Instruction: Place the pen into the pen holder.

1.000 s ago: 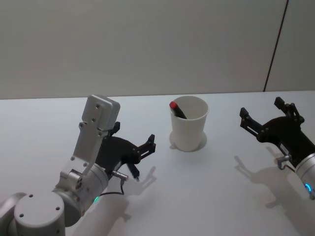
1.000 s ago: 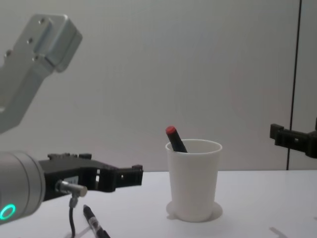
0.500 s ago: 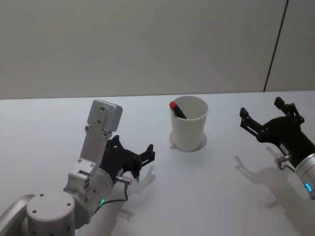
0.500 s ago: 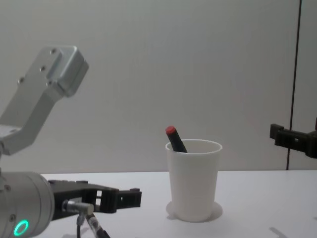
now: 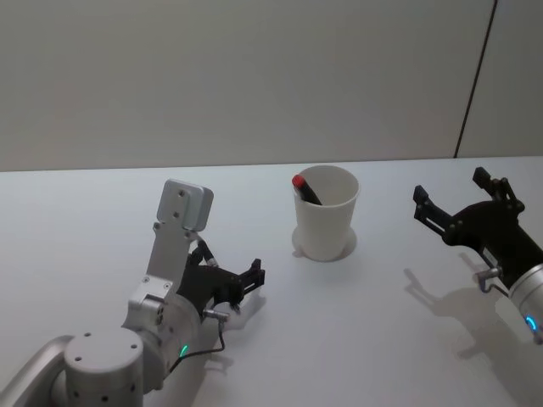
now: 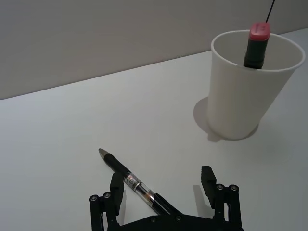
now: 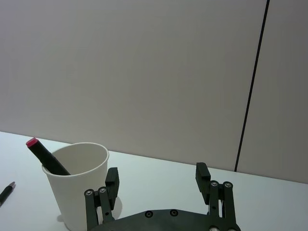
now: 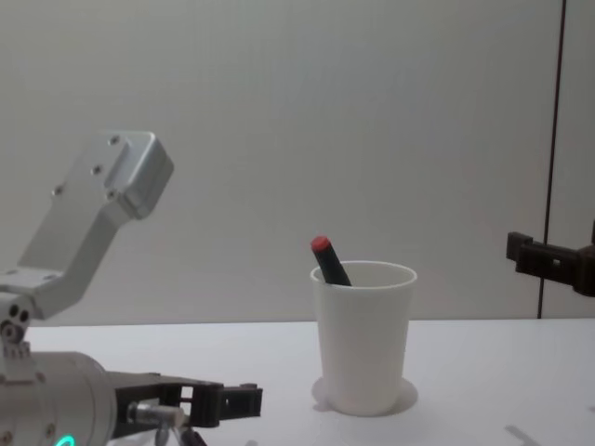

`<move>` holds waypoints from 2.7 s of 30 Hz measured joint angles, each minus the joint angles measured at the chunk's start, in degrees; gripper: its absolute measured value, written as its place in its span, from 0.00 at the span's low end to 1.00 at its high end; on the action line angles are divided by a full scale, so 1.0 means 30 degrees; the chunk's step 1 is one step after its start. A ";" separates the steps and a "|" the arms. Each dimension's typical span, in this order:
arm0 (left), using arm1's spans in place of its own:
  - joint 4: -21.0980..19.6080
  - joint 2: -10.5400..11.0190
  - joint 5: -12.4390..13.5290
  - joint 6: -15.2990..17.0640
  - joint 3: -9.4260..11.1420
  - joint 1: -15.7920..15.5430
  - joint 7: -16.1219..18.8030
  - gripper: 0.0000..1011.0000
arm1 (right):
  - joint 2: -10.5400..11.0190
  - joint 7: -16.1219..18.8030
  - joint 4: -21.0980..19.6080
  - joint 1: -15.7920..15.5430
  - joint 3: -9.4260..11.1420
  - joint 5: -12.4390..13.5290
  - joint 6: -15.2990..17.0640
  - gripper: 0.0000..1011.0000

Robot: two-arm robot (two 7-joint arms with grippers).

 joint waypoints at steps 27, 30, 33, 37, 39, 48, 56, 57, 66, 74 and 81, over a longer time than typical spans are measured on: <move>0.1074 -0.1252 0.0404 0.1293 -0.0047 -0.0538 0.0816 0.99 | 0.0000 -0.0001 0.0001 -0.0001 -0.0001 -0.0001 0.0001 0.99; 0.1079 -0.1351 0.0396 0.1441 -0.0080 -0.0538 0.1003 0.99 | 0.0000 -0.0001 0.0001 0.0000 0.0000 -0.0001 0.0001 0.99; 0.1079 -0.1414 0.0397 0.1577 -0.0105 -0.0535 0.1145 0.99 | 0.0000 -0.0001 0.0001 -0.0001 0.0000 -0.0001 0.0000 0.99; 0.1061 -0.1515 0.0432 0.1865 -0.0143 -0.0508 0.1384 0.99 | -0.0001 0.0000 0.0001 0.0000 0.0000 -0.0001 0.0000 0.99; 0.1047 -0.1553 0.0456 0.1978 -0.0162 -0.0497 0.1468 0.99 | 0.0000 -0.0001 0.0001 0.0000 0.0000 -0.0001 0.0000 0.99; 0.1000 -0.1649 0.0519 0.2232 -0.0203 -0.0474 0.1674 0.99 | 0.0000 0.0000 0.0001 -0.0001 0.0000 0.0000 0.0000 0.99; 0.0981 -0.1694 0.0546 0.2353 -0.0222 -0.0462 0.1771 0.97 | 0.0000 -0.0001 0.0001 -0.0001 -0.0001 0.0000 0.0000 0.99; 0.0978 -0.1698 0.0549 0.2373 -0.0226 -0.0459 0.1784 0.95 | 0.0000 0.0000 0.0001 0.0000 -0.0001 0.0000 -0.0001 0.99; 0.0965 -0.1716 0.0565 0.2431 -0.0240 -0.0445 0.1833 0.75 | 0.0000 0.0000 0.0001 -0.0001 0.0000 -0.0001 -0.0001 0.99; 0.0955 -0.1734 0.0574 0.2457 -0.0240 -0.0445 0.1852 0.47 | 0.0000 -0.0001 0.0002 -0.0001 0.0000 -0.0001 -0.0001 0.99; 0.0955 -0.1737 0.0576 0.2483 -0.0241 -0.0444 0.1872 0.25 | -0.0001 0.0000 0.0001 -0.0001 0.0000 -0.0001 -0.0001 0.99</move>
